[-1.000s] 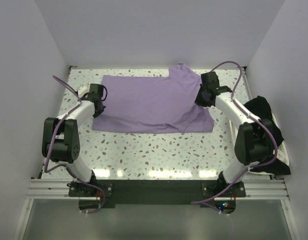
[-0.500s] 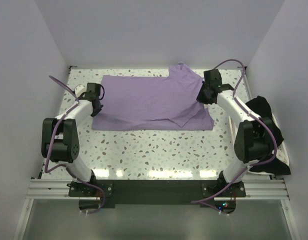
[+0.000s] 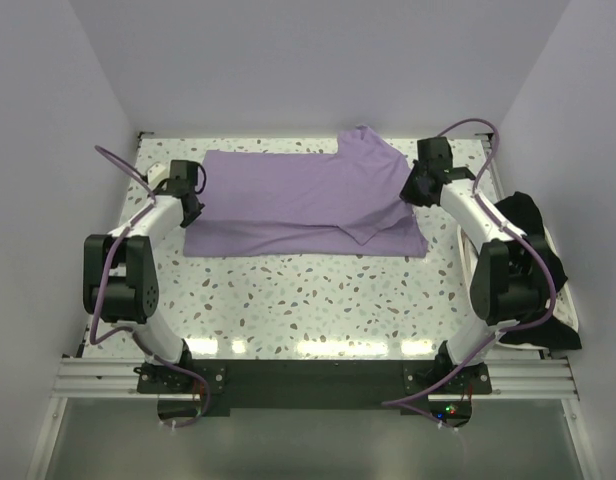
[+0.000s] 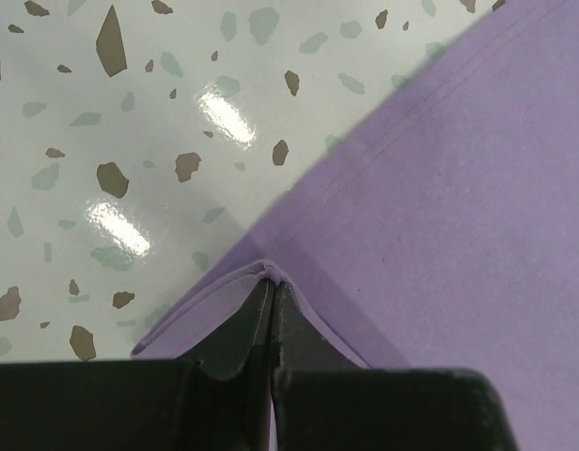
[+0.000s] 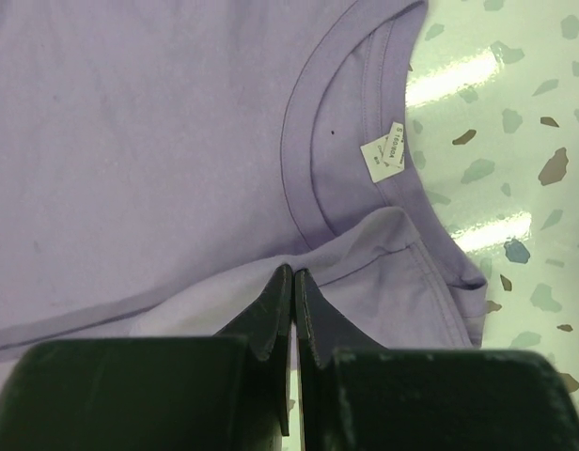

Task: Fold and stack the t-shirts
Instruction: Fold the tshirt

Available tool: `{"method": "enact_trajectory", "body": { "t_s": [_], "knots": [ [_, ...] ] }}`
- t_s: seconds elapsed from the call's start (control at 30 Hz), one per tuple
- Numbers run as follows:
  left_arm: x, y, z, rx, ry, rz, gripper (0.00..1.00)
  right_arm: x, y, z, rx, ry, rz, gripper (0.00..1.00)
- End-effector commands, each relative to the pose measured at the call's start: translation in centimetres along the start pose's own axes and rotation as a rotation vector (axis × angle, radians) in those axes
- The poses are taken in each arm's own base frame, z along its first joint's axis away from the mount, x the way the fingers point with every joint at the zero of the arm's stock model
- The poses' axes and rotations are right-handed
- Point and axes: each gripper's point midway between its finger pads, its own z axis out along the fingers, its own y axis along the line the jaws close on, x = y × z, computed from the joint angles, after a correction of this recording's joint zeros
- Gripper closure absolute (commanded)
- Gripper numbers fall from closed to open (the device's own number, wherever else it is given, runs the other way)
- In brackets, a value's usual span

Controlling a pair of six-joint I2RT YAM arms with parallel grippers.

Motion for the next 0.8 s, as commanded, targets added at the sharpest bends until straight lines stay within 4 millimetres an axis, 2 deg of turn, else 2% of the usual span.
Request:
{"method": "enact_trajectory", "body": {
  "t_s": [0.0, 0.3, 0.7, 0.77],
  "knots": [
    [-1.6, -0.4, 0.4, 0.000, -0.029, 0.001, 1.00, -2.7, 1.3, -1.1, -0.062, -0.078, 0.031, 1.00],
    [-1.4, -1.1, 1.4, 0.003, -0.013, 0.015, 1.00, -2.8, 1.7, -0.1, -0.074, -0.054, 0.023, 1.00],
    [-1.6, -2.5, 2.7, 0.019, 0.007, 0.039, 0.98, -1.5, 1.4, 3.1, -0.044, -0.001, 0.003, 1.00],
    [-1.4, -2.6, 2.9, 0.019, 0.015, 0.041, 0.96, -1.6, 1.5, 3.4, -0.046, 0.000, -0.008, 0.94]
  ]
}}
